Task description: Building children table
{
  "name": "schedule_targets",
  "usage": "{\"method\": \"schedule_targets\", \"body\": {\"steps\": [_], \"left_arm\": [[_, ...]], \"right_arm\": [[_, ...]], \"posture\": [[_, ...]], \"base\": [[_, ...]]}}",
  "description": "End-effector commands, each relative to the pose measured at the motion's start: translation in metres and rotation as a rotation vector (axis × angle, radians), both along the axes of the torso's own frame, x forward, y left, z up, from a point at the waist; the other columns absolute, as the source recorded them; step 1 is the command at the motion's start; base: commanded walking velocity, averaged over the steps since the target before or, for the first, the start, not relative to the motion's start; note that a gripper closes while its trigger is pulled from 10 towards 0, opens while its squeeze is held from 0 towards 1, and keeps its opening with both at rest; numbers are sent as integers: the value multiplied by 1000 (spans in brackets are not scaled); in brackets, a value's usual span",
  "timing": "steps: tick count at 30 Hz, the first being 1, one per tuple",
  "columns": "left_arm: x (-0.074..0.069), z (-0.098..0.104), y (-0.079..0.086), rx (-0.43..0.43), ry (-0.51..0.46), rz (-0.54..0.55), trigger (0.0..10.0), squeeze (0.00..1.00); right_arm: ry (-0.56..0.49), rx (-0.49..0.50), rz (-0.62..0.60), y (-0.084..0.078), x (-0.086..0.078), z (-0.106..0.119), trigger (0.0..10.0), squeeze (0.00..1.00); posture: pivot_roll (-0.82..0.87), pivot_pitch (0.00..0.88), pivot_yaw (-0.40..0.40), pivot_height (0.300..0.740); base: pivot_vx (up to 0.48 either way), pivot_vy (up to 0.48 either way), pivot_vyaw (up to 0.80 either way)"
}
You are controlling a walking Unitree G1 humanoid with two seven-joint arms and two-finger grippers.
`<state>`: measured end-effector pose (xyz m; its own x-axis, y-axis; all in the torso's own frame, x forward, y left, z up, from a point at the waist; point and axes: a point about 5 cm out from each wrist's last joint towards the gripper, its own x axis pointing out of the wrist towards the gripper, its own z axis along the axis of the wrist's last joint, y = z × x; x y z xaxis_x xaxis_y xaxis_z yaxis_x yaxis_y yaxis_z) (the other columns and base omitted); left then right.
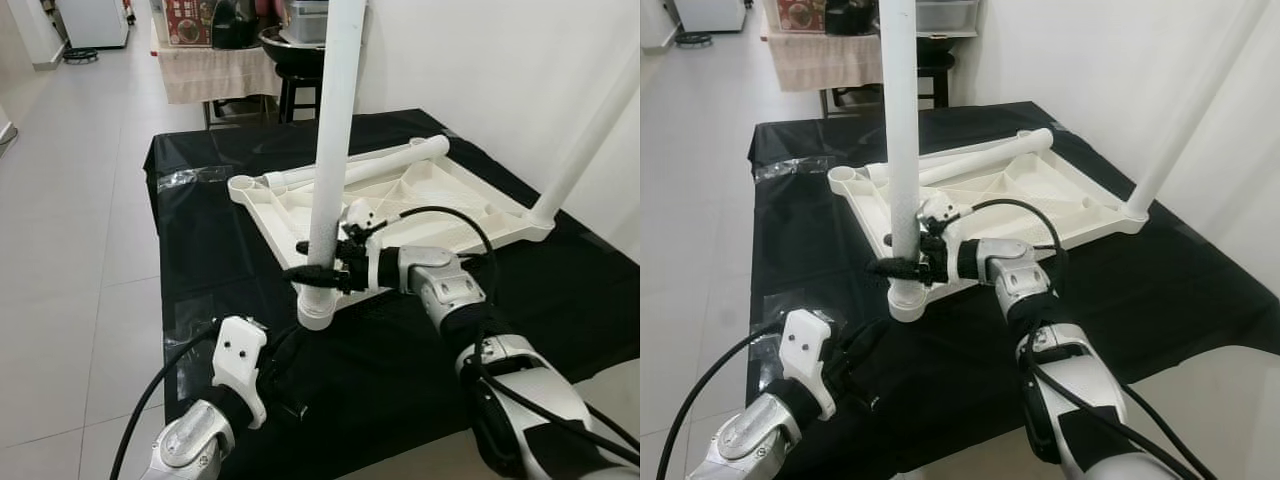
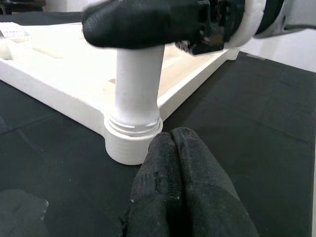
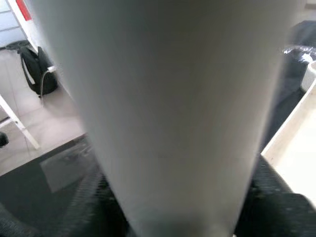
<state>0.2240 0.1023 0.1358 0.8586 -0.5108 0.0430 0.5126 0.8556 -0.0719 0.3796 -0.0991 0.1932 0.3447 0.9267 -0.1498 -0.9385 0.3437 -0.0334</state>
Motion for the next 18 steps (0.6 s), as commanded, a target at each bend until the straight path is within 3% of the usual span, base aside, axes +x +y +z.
{"method": "schedule_targets", "body": {"steps": [1, 7, 9, 11, 12, 13, 14, 15, 18], "left_arm": [[-2, -2, 0, 8, 13, 2, 10000, 0], [0, -1, 0, 7, 13, 2, 10000, 0], [0, -2, 0, 9, 13, 5, 10000, 0], [1, -2, 2, 12, 13, 7, 10000, 0], [1, -2, 2, 12, 13, 7, 10000, 0], [2, -4, 4, 19, 15, 3, 10000, 0], [2, -4, 4, 19, 15, 3, 10000, 0], [4, -5, 5, 16, 21, 3, 10000, 0], [6, -6, 4, 26, 23, -12, 10000, 0]], "right_arm": [[16, 10, -11, -3, 0, -4, 0, 0], [7, 3, -132, -15, 1, -16, 0, 0], [32, 23, -304, -19, -2, -31, 0, 0], [84, -6, -695, -8, -28, -66, 0, 0], [84, -6, -695, -8, -28, -66, 0, 0], [20, -16, -821, 3, -54, -67, 0, 0], [20, -16, -821, 3, -54, -67, 0, 0], [24, 13, -736, 16, -56, -65, 0, 0], [32, 1, -741, 15, -50, -70, 0, 0]], "posture": [[59, 81, -82, 740], [49, 79, -83, 740], [45, 75, -92, 740], [53, 70, -87, 740], [53, 70, -87, 740], [35, 64, -56, 740], [35, 64, -56, 740], [17, 49, -43, 740], [28, 38, -49, 740]], "base": [[0, 0, 0], [0, 0, 0], [0, 0, 0], [0, 0, 0], [0, 0, 0], [0, 0, 0], [0, 0, 0], [0, 0, 0], [0, 0, 0]]}}
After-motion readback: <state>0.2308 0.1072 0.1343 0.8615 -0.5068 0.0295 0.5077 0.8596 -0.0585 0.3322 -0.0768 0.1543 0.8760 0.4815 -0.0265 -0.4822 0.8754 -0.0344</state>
